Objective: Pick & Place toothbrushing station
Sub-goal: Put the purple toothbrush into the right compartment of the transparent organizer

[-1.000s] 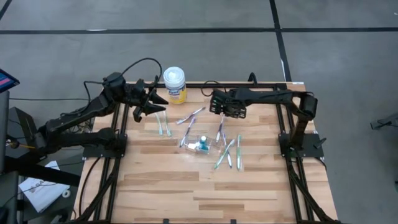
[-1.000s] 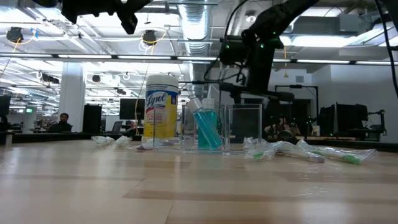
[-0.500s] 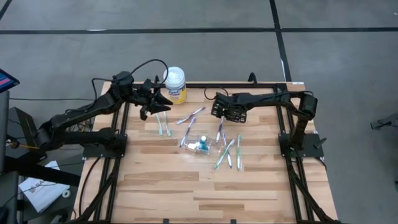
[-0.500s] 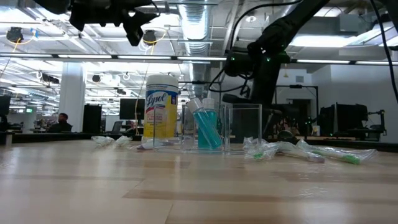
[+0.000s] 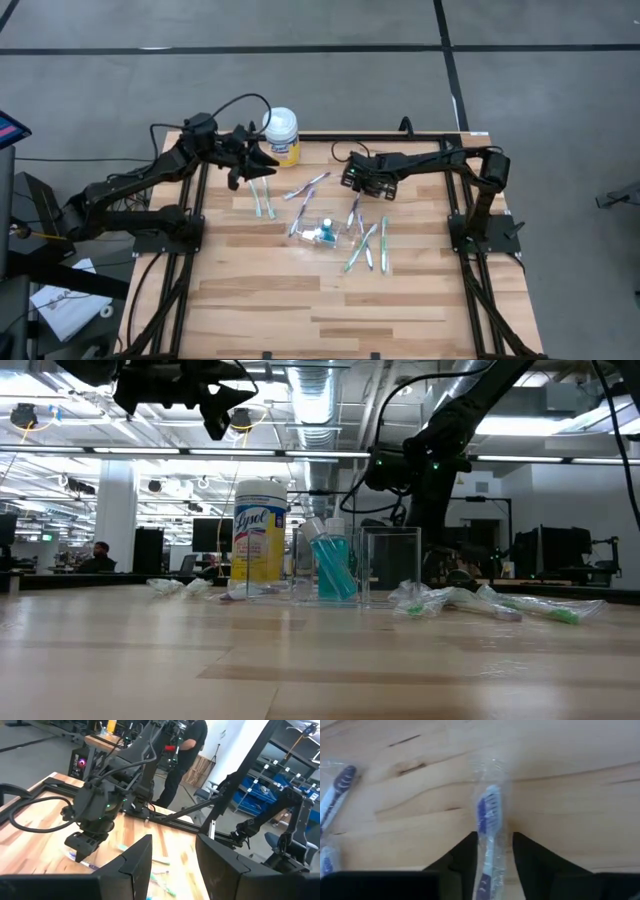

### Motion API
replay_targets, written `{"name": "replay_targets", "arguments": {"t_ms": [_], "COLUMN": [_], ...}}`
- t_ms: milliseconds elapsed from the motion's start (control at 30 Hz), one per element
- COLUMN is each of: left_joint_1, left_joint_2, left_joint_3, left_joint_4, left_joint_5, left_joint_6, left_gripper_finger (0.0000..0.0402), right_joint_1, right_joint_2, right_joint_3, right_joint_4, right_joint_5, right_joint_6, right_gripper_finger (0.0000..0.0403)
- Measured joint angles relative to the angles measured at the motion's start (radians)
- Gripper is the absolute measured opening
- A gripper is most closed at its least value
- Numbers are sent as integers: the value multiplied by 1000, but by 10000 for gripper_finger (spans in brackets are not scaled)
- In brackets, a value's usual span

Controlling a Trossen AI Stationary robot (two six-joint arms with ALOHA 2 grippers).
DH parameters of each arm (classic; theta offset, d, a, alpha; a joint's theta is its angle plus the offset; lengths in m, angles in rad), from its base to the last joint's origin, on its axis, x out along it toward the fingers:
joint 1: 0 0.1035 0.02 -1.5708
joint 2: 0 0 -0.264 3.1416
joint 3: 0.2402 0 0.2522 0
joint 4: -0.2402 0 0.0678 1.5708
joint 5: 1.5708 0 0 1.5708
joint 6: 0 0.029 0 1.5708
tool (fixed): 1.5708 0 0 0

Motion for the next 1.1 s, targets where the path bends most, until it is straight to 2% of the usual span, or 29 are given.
{"name": "replay_targets", "arguments": {"t_ms": [233,667,867,1100], "left_joint_1": [30,51,51,51], "left_joint_2": [0,0,0,0], "left_joint_3": [0,0,0,0], "left_joint_4": [0,0,0,0], "left_joint_5": [0,0,0,-6], "left_joint_6": [0,0,14,19], "left_gripper_finger": [145,145,145,145], "right_joint_1": [-14,-17,-12,11], "right_joint_2": [0,-27,-119,-296], "right_joint_3": [0,0,0,0], "right_joint_4": [49,158,171,131], "right_joint_5": [3,3,35,114], "right_joint_6": [-60,-105,-134,-178], "right_gripper_finger": [11,0,0,0]}}
